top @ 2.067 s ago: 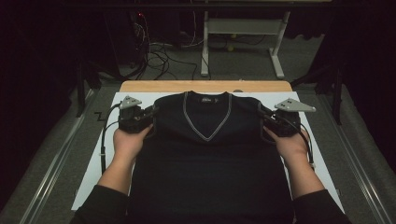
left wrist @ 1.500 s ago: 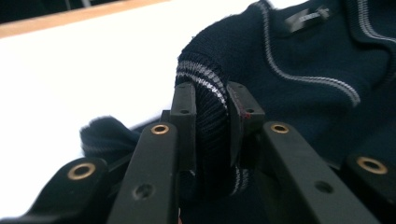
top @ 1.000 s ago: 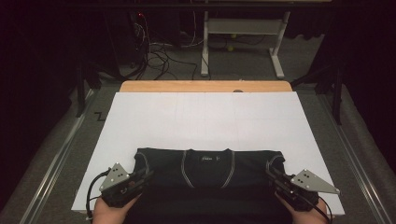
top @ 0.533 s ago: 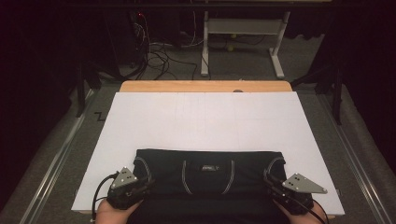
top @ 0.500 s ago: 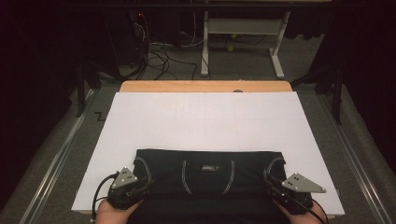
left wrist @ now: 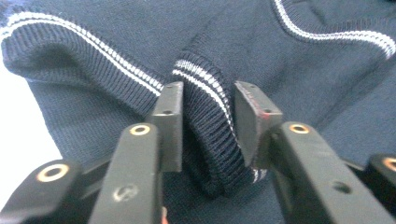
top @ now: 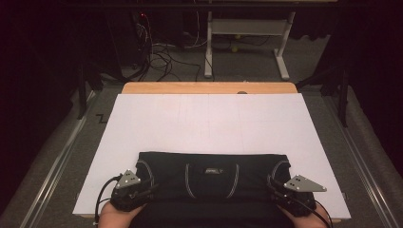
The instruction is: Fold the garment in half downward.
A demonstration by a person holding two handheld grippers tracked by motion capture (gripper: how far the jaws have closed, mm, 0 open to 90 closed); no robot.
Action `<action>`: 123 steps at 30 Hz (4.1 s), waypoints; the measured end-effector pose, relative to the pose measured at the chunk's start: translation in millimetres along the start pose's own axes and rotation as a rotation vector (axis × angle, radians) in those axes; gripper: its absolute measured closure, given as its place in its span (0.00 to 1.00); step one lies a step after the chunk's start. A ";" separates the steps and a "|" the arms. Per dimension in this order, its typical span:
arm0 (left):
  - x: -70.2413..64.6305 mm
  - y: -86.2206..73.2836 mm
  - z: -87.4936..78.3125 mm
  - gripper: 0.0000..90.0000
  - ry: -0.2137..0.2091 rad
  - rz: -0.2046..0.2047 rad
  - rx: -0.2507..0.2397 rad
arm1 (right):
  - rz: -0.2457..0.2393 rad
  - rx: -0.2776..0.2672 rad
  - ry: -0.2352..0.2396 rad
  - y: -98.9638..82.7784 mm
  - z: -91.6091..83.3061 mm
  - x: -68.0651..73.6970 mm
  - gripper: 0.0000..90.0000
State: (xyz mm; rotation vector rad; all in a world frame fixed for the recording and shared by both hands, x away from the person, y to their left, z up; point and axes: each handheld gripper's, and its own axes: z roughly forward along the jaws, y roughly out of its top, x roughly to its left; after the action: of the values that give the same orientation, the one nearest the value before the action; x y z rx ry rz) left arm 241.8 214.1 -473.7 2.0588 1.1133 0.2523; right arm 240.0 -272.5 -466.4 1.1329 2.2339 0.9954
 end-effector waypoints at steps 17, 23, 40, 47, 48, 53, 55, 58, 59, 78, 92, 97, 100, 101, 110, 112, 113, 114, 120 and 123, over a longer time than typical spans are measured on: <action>40.7 8.1 -13.7 0.31 0.137 -0.120 -0.160 | 0.170 -0.172 -0.080 4.9 -13.4 -41.1 0.48; 60.8 28.1 4.5 0.22 0.127 -0.172 -0.129 | 0.237 -0.132 -0.095 17.0 9.6 -62.7 0.39; 55.4 34.5 33.5 0.68 0.121 -0.106 -0.010 | 0.218 0.028 -0.016 23.5 42.4 -64.1 0.84; 53.8 33.2 31.0 0.79 0.103 -0.081 -0.034 | 0.169 0.006 -0.030 23.4 40.7 -60.8 0.88; 53.5 33.2 29.5 0.80 0.104 -0.079 -0.054 | 0.162 0.000 -0.035 23.3 40.0 -60.4 0.88; 53.4 45.9 19.3 0.81 0.138 -0.031 -0.126 | 0.132 -0.028 -0.074 27.3 37.1 -62.8 0.88; 53.2 54.4 17.9 0.81 0.161 -0.012 -0.149 | 0.143 -0.055 -0.096 35.2 37.0 -69.4 0.89; 58.5 68.9 19.8 0.81 0.169 -0.031 -0.165 | 0.142 -0.075 -0.120 43.1 37.6 -72.3 0.89; 60.9 74.3 20.6 0.81 0.173 -0.035 -0.167 | 0.134 -0.082 -0.132 47.9 38.1 -73.2 0.89; 93.8 148.3 31.3 0.81 0.254 -0.114 -0.186 | 0.083 -0.139 -0.238 122.4 60.0 -106.0 0.89; 100.8 136.5 59.9 0.79 0.244 -0.184 -0.159 | 0.098 -0.065 -0.257 124.0 92.4 -110.0 0.87; 104.7 130.8 65.7 0.77 0.231 -0.218 -0.157 | 0.109 -0.051 -0.258 122.9 100.0 -111.4 0.86; 106.2 130.3 66.8 0.76 0.229 -0.225 -0.154 | 0.121 -0.048 -0.255 121.8 102.8 -112.2 0.86; 106.3 130.3 66.8 0.74 0.230 -0.227 -0.154 | 0.123 -0.046 -0.254 121.5 103.7 -112.6 0.86; 112.0 125.2 55.2 0.49 0.202 -0.252 -0.164 | 0.198 -0.035 -0.241 118.2 113.6 -117.4 0.57; 113.4 123.4 50.5 0.46 0.200 -0.267 -0.172 | 0.222 -0.054 -0.235 119.1 111.2 -117.0 0.49; 113.8 122.6 48.7 0.45 0.193 -0.271 -0.174 | 0.231 -0.056 -0.233 119.5 109.4 -116.9 0.45; 113.2 122.0 47.3 0.43 0.194 -0.265 -0.171 | 0.230 -0.062 -0.237 119.8 106.8 -116.7 0.43; 102.0 116.3 41.2 0.40 0.169 -0.224 -0.195 | 0.225 -0.124 -0.200 116.7 85.6 -112.9 0.34; 91.0 112.0 45.7 0.40 0.142 -0.196 -0.191 | 0.194 -0.134 -0.178 113.2 77.6 -105.6 0.31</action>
State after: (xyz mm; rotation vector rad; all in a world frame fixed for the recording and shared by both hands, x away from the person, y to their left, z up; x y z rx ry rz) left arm 389.5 224.5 -441.9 1.7724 1.3149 0.3956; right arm 407.3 -282.4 -423.2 1.3409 1.9172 1.0577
